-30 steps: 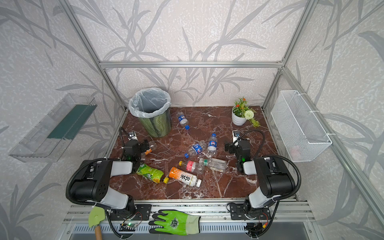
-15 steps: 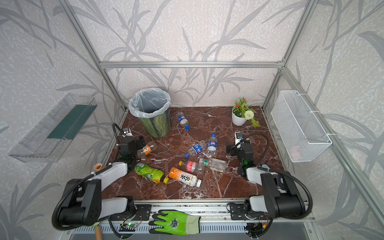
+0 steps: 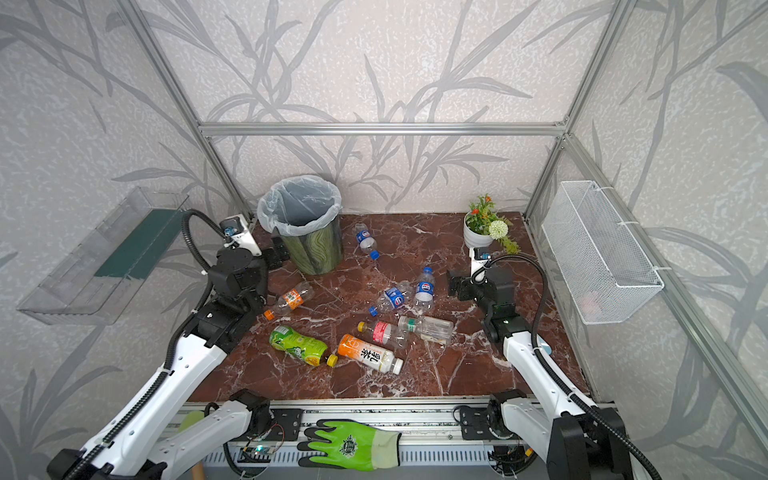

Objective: Throw the plastic bottles in the bin
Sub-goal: 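Reach the left gripper to the Pepsi bottle beside the bin and grasp it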

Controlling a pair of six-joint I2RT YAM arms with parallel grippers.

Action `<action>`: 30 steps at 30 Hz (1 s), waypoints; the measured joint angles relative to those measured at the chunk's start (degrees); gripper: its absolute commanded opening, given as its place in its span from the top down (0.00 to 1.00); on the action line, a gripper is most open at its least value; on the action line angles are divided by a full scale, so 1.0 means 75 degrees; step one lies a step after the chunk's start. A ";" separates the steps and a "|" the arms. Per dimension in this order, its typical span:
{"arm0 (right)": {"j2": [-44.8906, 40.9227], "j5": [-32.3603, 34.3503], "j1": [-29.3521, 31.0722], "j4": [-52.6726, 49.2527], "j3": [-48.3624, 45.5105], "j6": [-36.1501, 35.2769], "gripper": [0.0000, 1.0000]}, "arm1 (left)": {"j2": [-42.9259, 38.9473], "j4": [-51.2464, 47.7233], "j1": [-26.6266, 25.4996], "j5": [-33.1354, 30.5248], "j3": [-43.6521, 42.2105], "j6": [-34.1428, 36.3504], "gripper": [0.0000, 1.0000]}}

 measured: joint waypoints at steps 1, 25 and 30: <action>0.0070 0.0003 0.0082 -0.0082 0.0044 0.0035 0.06 | 0.0169 -0.0163 -0.0373 -0.0268 0.0245 0.0079 0.08; -0.0210 0.0560 0.0271 -0.0836 0.0131 0.0262 0.06 | 0.8396 -0.4607 -0.2396 0.0047 0.7574 -0.2477 0.01; -0.0303 0.0609 0.0271 -0.1032 0.0131 0.0128 0.05 | 1.0080 -0.5374 -0.1897 0.0437 0.9113 -0.3025 0.01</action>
